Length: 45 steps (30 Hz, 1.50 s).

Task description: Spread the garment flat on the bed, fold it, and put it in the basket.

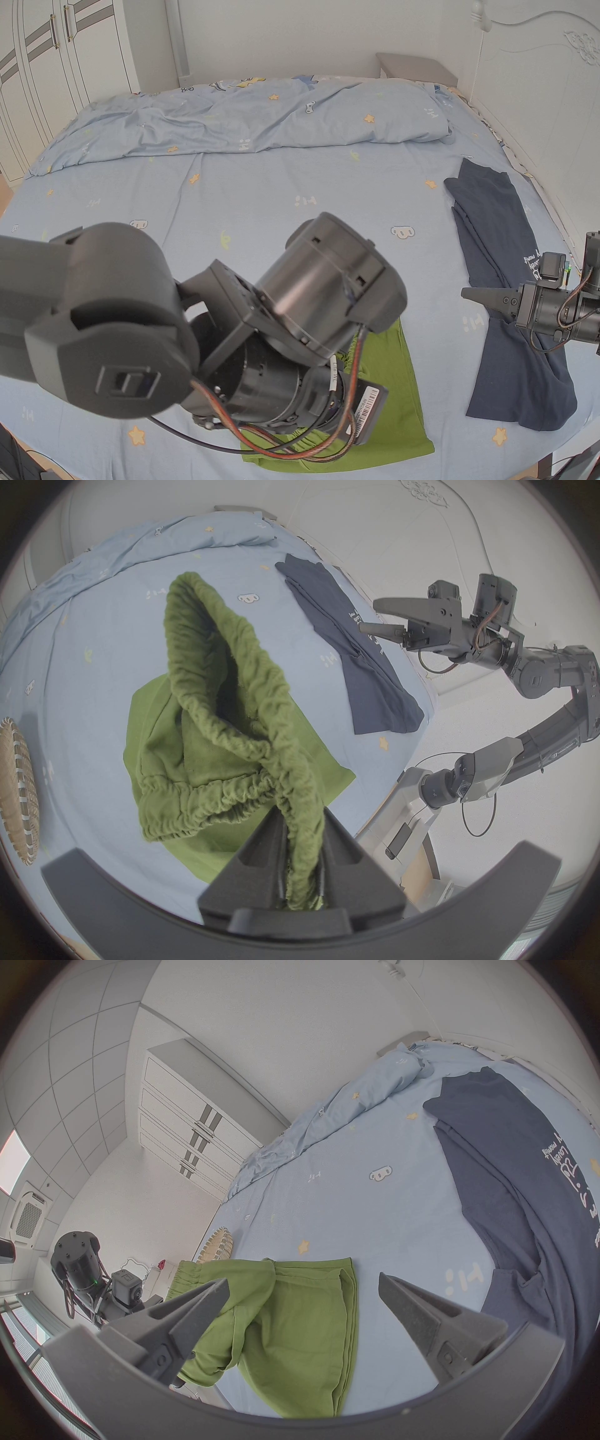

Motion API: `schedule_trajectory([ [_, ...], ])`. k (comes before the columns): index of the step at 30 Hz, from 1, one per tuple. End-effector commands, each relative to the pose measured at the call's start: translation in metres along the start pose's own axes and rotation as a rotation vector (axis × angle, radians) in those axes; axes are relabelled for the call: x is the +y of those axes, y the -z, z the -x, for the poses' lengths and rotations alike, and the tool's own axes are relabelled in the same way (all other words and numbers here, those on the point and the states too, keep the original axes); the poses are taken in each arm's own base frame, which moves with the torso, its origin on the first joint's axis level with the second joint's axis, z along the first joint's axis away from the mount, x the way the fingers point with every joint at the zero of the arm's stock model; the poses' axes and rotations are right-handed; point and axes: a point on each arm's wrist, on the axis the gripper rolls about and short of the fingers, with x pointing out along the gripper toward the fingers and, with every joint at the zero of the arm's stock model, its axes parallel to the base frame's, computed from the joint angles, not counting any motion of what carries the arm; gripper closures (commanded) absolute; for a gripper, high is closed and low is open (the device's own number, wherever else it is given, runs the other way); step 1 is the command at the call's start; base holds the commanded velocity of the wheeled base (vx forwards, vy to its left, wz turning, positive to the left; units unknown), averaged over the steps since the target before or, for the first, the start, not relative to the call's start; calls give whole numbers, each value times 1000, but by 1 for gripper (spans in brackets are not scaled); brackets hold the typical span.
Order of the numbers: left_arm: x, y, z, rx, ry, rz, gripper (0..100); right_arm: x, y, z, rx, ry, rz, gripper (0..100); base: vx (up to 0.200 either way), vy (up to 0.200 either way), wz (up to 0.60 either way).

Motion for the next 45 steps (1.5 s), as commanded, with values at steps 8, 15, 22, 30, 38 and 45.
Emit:
schedule_trajectory([
  [8,-22,6,-10,-16,35,-9,0,-1,1,-2,7,2,-4,0,0,0,0],
  [15,-33,5,-17,-108,42,41,0,-1,1,-2,9,1,-4,0,0,0,0],
  [22,-6,-10,-18,-204,38,178,0,6,8,-6,45,-28,4,0,0,0,0],
  [30,114,-32,14,-224,98,437,0,31,33,-18,150,-102,44,0,0,0,0],
  [38,212,42,-9,-50,273,496,0,39,40,-17,183,-128,53,0,0,0,0],
  [45,226,73,-39,5,319,424,0,41,40,-15,179,-137,57,0,0,0,0],
])
